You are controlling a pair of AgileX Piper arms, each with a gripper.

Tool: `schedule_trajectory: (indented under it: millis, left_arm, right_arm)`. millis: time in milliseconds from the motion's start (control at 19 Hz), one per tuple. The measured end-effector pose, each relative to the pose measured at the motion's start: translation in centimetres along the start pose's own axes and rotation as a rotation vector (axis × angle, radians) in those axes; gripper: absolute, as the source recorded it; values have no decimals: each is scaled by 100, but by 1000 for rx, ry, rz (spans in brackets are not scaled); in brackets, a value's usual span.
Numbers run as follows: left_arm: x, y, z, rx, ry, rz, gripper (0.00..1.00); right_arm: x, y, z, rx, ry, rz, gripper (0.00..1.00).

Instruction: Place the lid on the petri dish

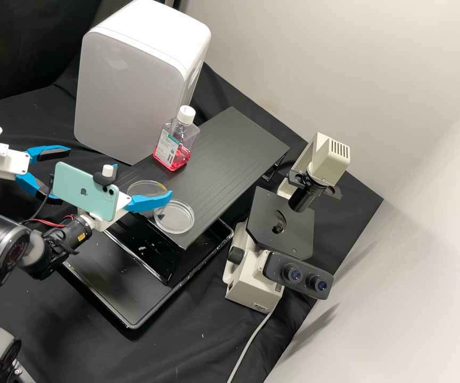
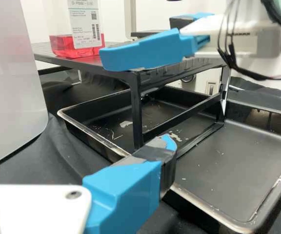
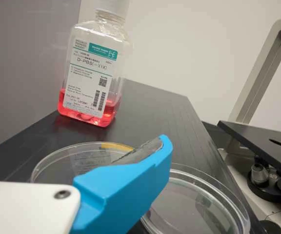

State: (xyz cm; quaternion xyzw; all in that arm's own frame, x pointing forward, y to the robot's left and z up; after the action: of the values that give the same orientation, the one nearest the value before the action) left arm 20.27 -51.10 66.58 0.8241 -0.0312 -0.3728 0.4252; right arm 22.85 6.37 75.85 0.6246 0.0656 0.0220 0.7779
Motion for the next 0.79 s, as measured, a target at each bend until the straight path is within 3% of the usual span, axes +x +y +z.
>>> schedule_trajectory:
  millis: [210, 526, 789]
  left_arm:
    - [5, -19, -5, -1, 2, -8, 100]
    - [17, -20, -8, -2, 3, -7, 100]
    - [25, -29, -12, -2, 4, -11, 100]
  right_arm:
    - [-85, 35, 9, -4, 6, 19, 100]
    - [-238, 276, -5, 31, 9, 123, 100]
    - [-242, 295, -5, 17, 9, 135, 100]
